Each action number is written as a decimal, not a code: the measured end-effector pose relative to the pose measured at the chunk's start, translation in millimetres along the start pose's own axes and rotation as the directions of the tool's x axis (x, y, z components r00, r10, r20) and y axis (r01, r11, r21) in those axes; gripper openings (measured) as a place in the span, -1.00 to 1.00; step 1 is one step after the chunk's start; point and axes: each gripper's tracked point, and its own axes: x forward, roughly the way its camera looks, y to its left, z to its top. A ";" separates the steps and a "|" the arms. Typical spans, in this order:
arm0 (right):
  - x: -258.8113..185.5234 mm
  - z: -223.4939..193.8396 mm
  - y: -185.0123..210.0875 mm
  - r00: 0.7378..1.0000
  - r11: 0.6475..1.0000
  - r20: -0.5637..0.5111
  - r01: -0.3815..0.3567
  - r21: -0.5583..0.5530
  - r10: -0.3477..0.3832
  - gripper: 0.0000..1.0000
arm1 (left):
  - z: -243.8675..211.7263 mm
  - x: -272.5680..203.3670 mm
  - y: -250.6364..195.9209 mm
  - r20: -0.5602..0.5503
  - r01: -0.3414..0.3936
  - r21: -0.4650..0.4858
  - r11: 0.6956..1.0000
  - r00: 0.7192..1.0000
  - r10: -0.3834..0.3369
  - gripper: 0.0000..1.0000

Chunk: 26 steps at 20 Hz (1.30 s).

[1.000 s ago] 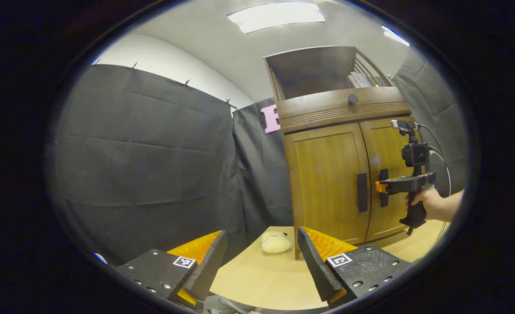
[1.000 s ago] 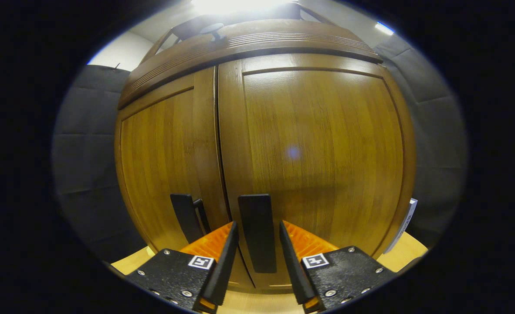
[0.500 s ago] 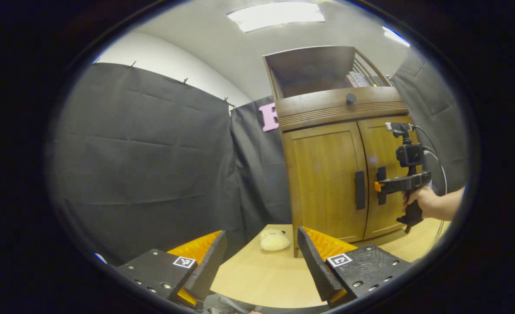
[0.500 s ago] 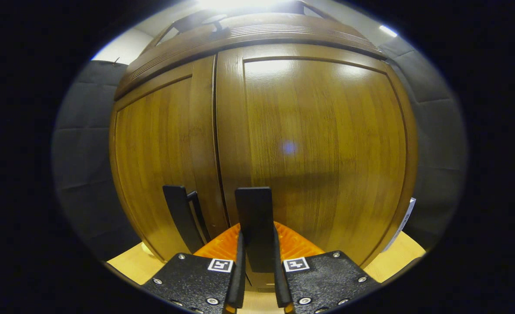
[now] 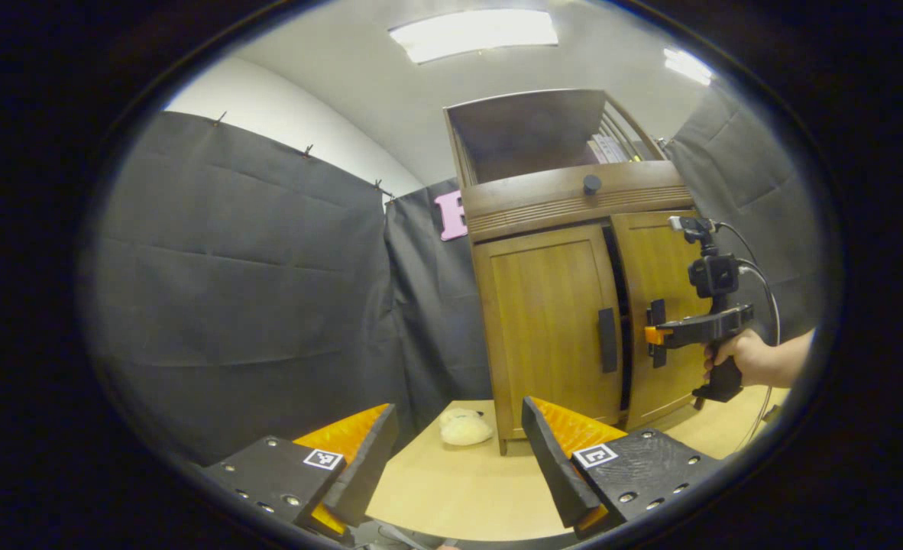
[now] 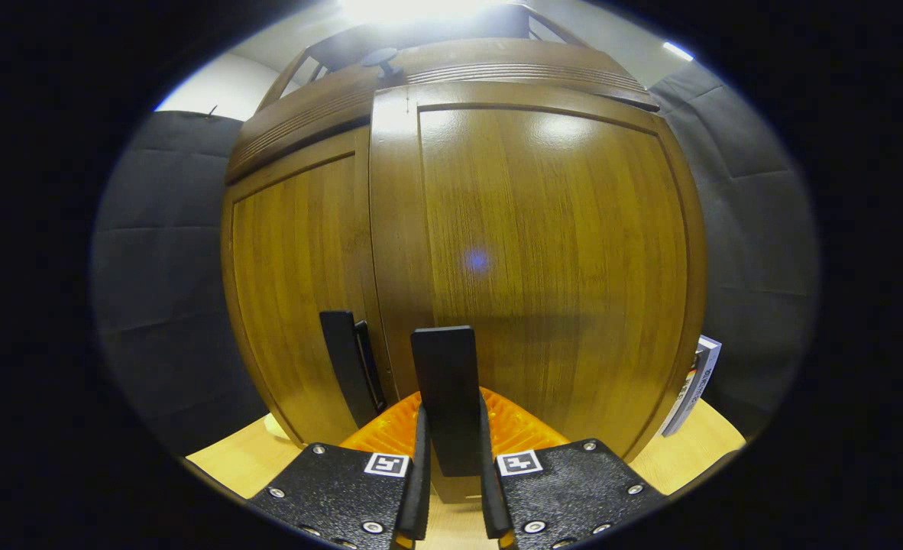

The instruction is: Open the right door of the double-door shoe cabinet with the right hand, and open the left door with the left hand.

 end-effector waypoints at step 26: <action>-99.4 -9.1 -44.5 0.999 0.998 -0.006 0.034 0.050 -0.034 -0.47 | 6.3 -10.4 -13.0 0.075 0.173 -0.014 0.985 0.982 -0.171 0.99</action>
